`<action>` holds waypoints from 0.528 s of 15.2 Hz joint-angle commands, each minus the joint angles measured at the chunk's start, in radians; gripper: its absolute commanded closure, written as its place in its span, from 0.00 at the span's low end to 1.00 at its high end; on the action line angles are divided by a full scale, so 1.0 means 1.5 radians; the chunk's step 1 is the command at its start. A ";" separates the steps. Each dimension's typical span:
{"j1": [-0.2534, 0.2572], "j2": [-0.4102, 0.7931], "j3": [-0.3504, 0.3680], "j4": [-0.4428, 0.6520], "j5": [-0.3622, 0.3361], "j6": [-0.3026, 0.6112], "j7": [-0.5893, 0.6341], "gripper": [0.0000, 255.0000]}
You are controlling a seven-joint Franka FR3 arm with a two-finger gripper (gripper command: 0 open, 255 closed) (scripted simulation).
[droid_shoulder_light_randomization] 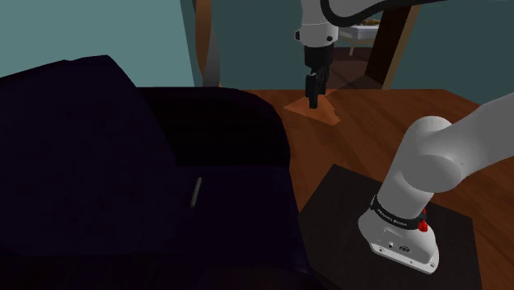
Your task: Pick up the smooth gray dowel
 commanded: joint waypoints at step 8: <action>0.007 0.069 0.090 -0.045 0.075 0.114 0.188 0.00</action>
